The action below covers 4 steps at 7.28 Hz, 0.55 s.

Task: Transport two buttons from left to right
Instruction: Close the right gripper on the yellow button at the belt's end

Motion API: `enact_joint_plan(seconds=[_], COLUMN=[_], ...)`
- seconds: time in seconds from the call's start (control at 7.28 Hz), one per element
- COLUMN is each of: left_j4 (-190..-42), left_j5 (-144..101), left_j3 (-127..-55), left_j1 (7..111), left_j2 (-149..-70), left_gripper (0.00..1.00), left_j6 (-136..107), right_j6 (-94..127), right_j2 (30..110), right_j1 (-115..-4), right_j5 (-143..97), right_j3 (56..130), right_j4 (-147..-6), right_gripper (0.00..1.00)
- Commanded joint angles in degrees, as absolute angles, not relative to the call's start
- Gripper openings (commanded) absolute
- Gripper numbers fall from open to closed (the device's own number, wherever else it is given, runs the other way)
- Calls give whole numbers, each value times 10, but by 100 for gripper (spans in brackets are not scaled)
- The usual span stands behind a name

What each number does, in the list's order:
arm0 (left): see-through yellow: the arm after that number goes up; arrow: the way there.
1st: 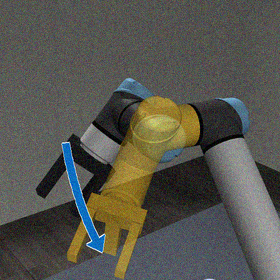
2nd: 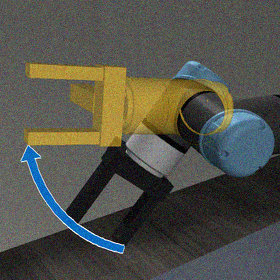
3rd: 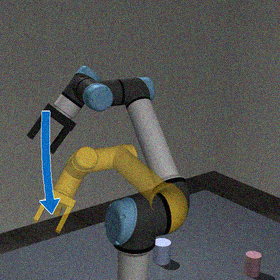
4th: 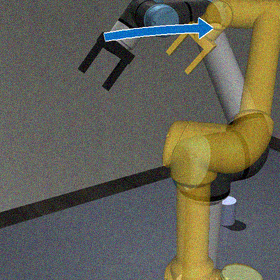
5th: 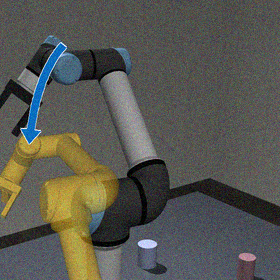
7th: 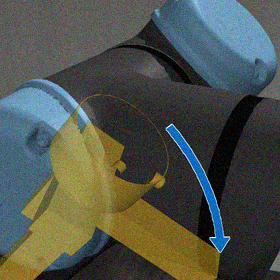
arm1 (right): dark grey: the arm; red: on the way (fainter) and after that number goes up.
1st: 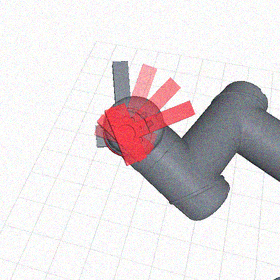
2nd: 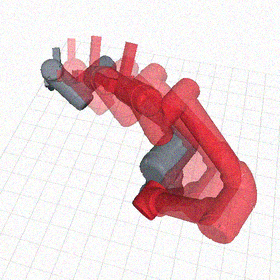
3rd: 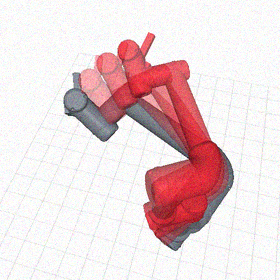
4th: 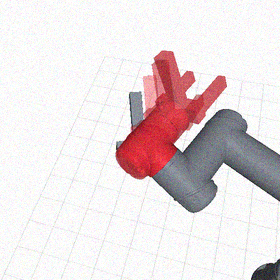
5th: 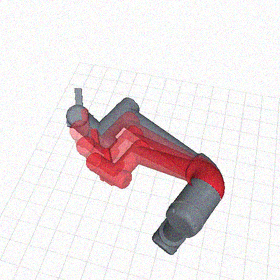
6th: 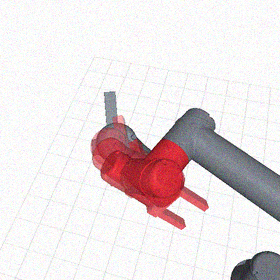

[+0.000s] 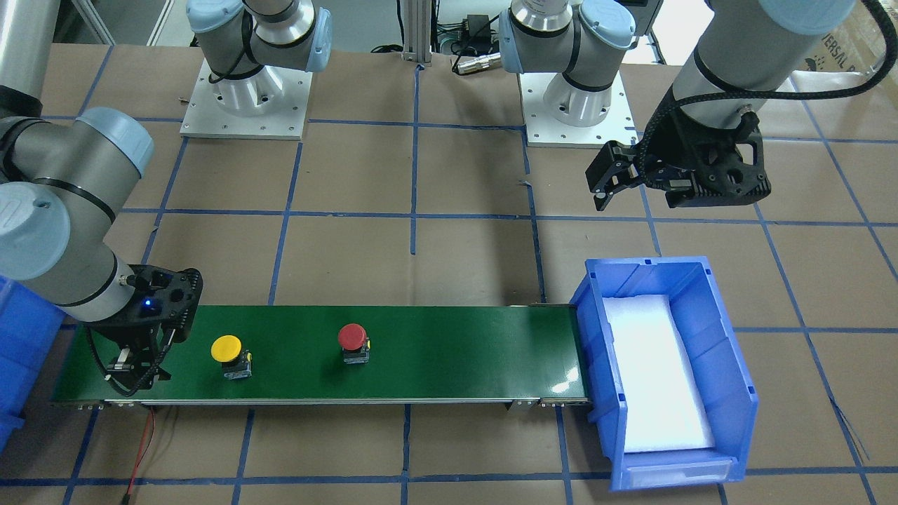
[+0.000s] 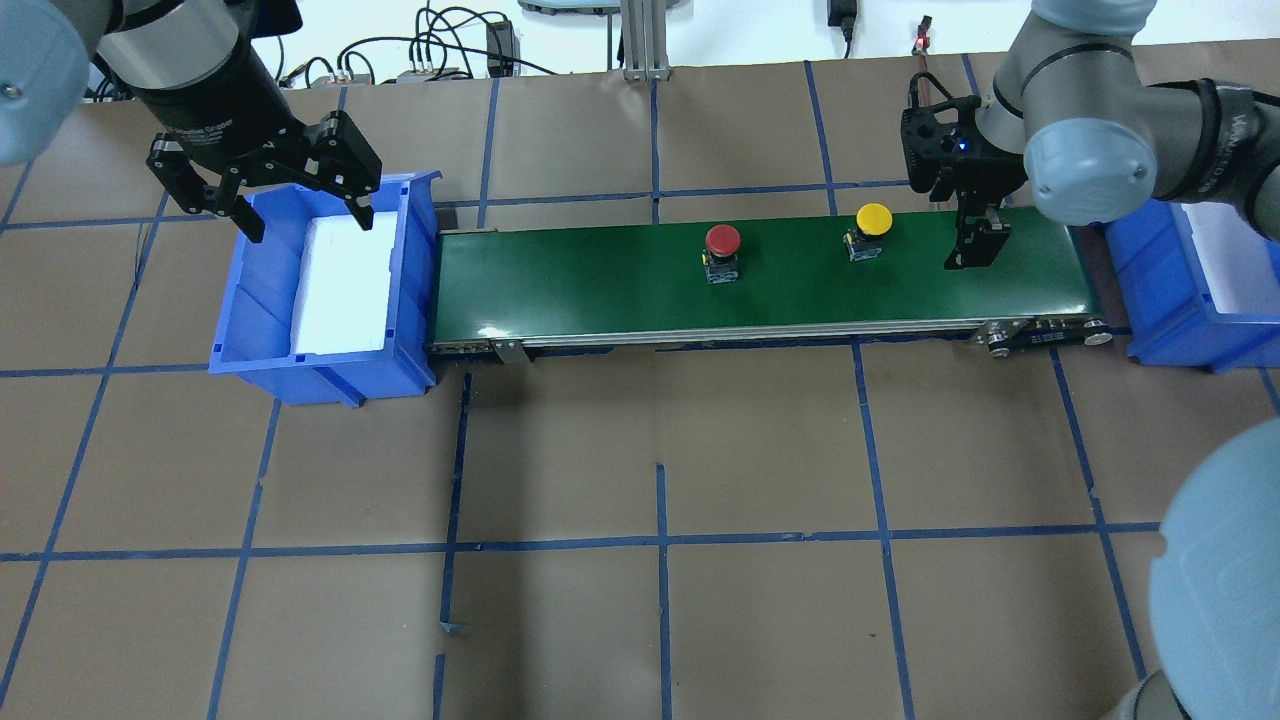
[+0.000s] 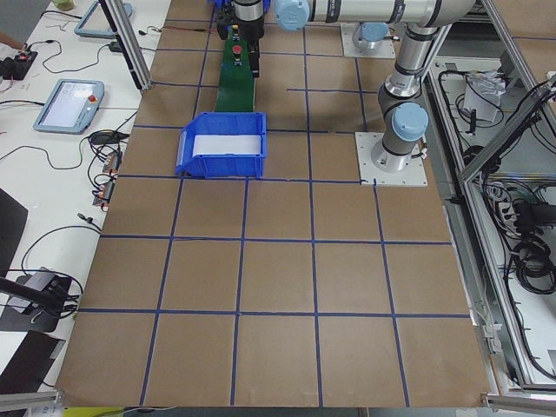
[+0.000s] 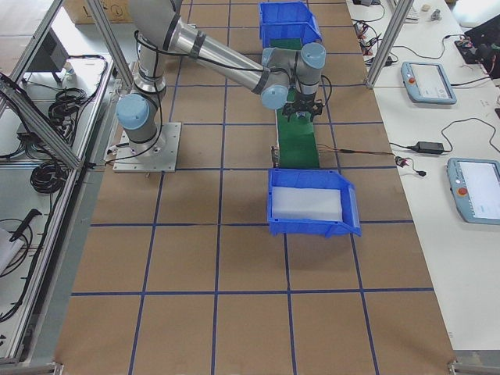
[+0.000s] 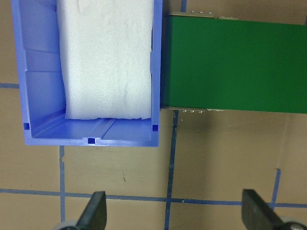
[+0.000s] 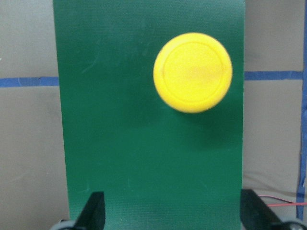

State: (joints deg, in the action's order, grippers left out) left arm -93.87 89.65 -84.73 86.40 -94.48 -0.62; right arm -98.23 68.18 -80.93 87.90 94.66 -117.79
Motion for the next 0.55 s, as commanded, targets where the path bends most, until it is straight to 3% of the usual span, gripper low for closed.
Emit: enact_joint_plan(seconds=[0.0, 0.41], left_j4=[-939, -939], left_j5=[896, 896], left_j3=[-847, -847], left_j1=[863, 863], left_j2=[-945, -945], left_gripper=[100, 100], left_j6=[-6, -6], right_j6=[-977, -977], right_j2=[679, 676], right_j1=[-819, -826], right_j5=[882, 882], right_j3=[937, 933], right_j4=[-1178, -1179], right_gripper=[100, 100])
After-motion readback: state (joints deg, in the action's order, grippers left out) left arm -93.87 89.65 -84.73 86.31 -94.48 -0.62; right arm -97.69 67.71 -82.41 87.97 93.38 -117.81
